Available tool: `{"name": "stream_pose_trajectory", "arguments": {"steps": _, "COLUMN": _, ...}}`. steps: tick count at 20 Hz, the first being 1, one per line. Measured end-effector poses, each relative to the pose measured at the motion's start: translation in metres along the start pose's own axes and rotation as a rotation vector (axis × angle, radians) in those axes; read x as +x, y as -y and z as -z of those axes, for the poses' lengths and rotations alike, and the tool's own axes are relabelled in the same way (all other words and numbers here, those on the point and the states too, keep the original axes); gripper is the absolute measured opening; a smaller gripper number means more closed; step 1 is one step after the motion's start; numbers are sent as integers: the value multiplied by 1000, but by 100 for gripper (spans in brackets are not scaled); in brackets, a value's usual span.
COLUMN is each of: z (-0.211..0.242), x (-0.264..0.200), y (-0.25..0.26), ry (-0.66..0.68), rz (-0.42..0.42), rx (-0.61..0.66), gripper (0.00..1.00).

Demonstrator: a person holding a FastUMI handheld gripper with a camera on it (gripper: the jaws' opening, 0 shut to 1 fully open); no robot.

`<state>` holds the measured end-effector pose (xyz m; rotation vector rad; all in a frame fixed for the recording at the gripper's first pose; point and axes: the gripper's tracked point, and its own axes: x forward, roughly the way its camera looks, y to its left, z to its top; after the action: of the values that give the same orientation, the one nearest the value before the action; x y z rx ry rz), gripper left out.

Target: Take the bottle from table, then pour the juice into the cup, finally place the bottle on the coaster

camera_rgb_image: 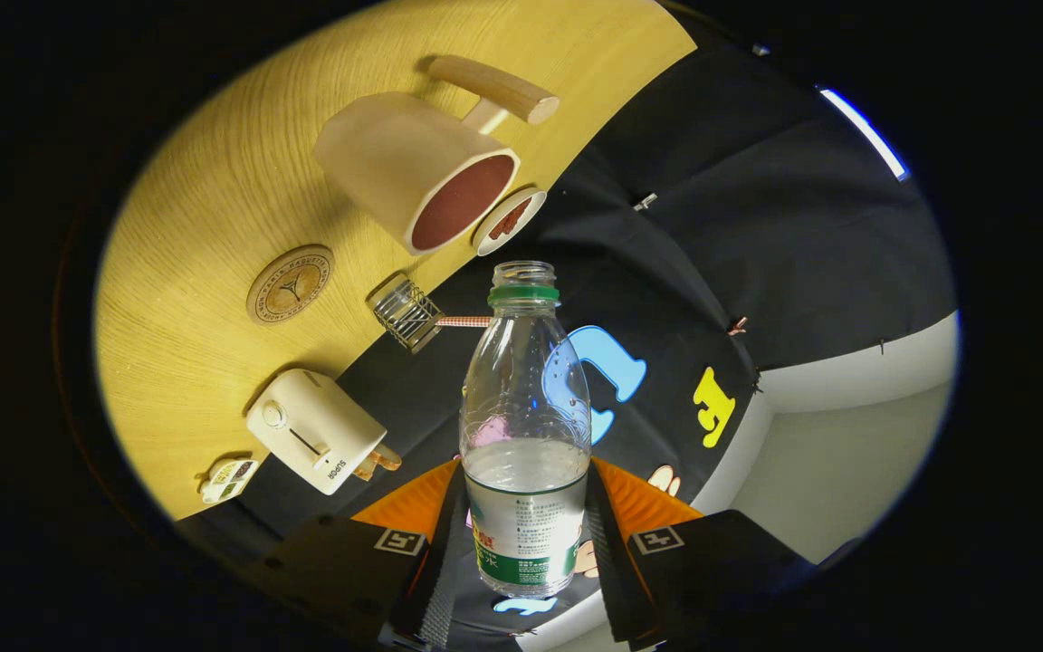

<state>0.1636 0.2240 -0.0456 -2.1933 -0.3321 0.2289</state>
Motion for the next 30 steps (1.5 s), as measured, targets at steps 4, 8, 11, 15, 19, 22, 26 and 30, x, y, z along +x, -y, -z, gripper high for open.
{"name": "stream_pose_trajectory", "arguments": {"steps": 4, "z": -1, "x": 0, "y": -12, "ry": -10, "rz": -24, "rx": 67, "gripper": 67}}
{"name": "stream_pose_trajectory", "arguments": {"steps": 8, "z": -8, "x": -4, "y": -33, "ry": -21, "rz": -88, "rx": 254, "gripper": 67}}
{"name": "stream_pose_trajectory", "arguments": {"steps": 11, "z": -10, "x": -6, "y": -44, "ry": -45, "rz": -128, "rx": 452, "gripper": 67}}
{"name": "stream_pose_trajectory", "arguments": {"steps": 15, "z": -16, "x": -7, "y": -58, "ry": -73, "rz": -192, "rx": 839, "gripper": 68}}
{"name": "stream_pose_trajectory", "arguments": {"steps": 19, "z": -21, "x": -4, "y": -60, "ry": -88, "rz": -226, "rx": 1285, "gripper": 68}}
{"name": "stream_pose_trajectory", "arguments": {"steps": 22, "z": -28, "x": 2, "y": -49, "ry": -51, "rz": -236, "rx": 1595, "gripper": 68}}
{"name": "stream_pose_trajectory", "arguments": {"steps": 26, "z": -12, "x": 18, "y": -22, "ry": 10, "rz": -140, "rx": 1917, "gripper": 68}}
{"name": "stream_pose_trajectory", "arguments": {"steps": 30, "z": 7, "x": 36, "y": -28, "ry": 25, "rz": -74, "rx": 2125, "gripper": 68}}
